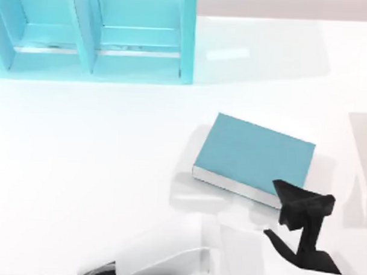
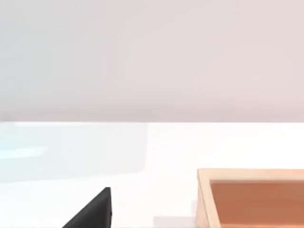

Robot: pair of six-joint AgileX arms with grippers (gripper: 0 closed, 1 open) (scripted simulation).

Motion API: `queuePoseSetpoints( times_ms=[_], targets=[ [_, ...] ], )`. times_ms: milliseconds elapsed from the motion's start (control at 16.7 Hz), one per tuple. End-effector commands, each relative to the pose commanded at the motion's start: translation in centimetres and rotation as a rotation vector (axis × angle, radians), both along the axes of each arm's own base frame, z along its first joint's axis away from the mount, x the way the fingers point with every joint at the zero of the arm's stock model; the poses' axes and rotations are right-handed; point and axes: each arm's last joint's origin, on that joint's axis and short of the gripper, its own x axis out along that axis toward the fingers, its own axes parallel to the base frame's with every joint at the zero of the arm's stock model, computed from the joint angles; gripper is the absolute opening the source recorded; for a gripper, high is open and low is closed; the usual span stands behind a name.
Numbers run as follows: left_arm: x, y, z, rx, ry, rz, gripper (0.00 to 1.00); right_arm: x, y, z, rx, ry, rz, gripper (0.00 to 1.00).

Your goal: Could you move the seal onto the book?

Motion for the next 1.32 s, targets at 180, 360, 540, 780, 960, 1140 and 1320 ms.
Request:
queuePoseSetpoints(
  times_ms=[180,360,540,780,960,1140,1320],
  targets=[
    [-1.6,0.4,0.2,0.021,-0.016,-0.004,1.0,0.0,0.0,0.0,0.0,0.0,0.0,1.0],
    [-2.1,0.5,0.3,0.027,-0.023,-0.006,1.0,0.0,0.0,0.0,0.0,0.0,0.0,1.0],
    [-2.1,0.5,0.3,0.027,-0.023,-0.006,1.0,0.0,0.0,0.0,0.0,0.0,0.0,1.0],
    [-1.4,0.8,0.9,0.023,-0.012,0.007,1.0,0.0,0.0,0.0,0.0,0.0,0.0,1.0],
    [0.5,2.2,2.9,0.006,0.041,0.043,1.0,0.0,0.0,0.0,0.0,0.0,0.0,1.0],
    [3.6,5.0,6.2,-0.012,0.139,0.084,1.0,0.0,0.0,0.0,0.0,0.0,0.0,1.0],
    [7.0,9.8,9.7,-0.017,0.27,0.086,1.0,0.0,0.0,0.0,0.0,0.0,0.0,1.0]
  ],
)
